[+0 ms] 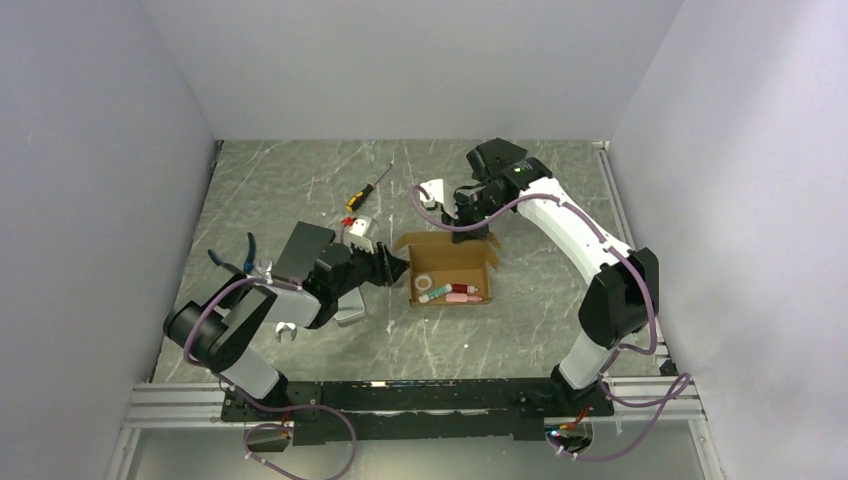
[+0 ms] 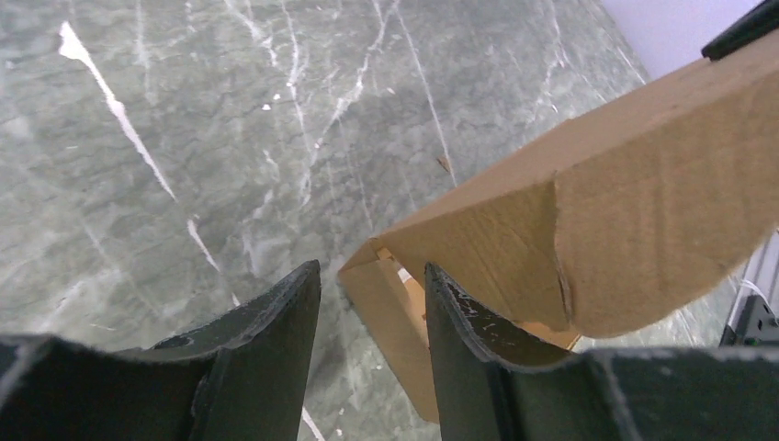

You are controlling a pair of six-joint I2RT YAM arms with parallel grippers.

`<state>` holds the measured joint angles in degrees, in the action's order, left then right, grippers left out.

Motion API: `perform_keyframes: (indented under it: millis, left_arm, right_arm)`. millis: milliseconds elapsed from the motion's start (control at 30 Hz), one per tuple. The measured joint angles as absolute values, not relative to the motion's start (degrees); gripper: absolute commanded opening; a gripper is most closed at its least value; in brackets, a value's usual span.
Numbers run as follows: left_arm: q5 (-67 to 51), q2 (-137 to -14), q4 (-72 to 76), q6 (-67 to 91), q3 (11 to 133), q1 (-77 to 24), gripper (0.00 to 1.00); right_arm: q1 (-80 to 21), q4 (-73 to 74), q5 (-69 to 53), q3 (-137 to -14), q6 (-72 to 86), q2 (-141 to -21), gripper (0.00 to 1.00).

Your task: Fold the paper box

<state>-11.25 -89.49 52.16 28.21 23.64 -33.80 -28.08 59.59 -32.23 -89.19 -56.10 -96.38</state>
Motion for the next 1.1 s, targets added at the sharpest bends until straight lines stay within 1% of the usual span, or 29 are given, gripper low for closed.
perform_keyframes:
  millis: [200, 400, 700, 767, 900, 967, 1000, 1067, 1100]
  left_arm:
    - [-14.79, -90.45, 52.40, 27.18, 24.45, -33.76, 0.52]
    - [-15.35, -90.76, 52.29, 26.00, 25.04, -33.65, 0.52]
    - [-15.66, -90.56, 53.69, 26.22, 20.51, -33.54, 0.54]
    - [-15.68, -89.76, 53.60, 26.24, 19.88, -33.54, 0.54]
    - [-15.57, -83.22, 51.18, 26.24, 17.98, -33.50, 0.56]
    - [-15.35, -77.76, 48.75, 26.09, 17.54, -33.47, 0.62]
    - [-15.14, -74.28, 46.85, 25.85, 17.54, -33.47, 0.68]
    - [-14.68, -67.16, 43.29, 24.36, 17.61, -33.45, 0.78]
    - [-14.31, -63.94, 41.17, 23.42, 17.85, -33.45, 0.85]
  right_arm:
    - [-28.08, 60.42, -33.01, -89.19, -56.84, -96.40, 0.00]
    - [-27.97, 60.95, -33.76, -88.55, -57.93, -96.40, 0.00]
    - [-28.99, 60.95, -34.76, -83.96, -58.81, -96.23, 0.00]
    - [-29.06, 60.95, -34.74, -83.85, -58.87, -96.18, 0.00]
    - [-29.08, 60.90, -34.65, -83.85, -58.96, -95.90, 0.00]
    - [-29.08, 60.90, -34.63, -83.88, -58.98, -95.90, 0.00]
    - [-29.08, 60.90, -34.54, -83.88, -58.98, -95.90, 0.00]
    - [-29.08, 60.97, -34.52, -83.90, -59.00, -95.90, 0.00]
    - [-29.08, 61.01, -34.52, -83.92, -59.00, -95.90, 0.00]
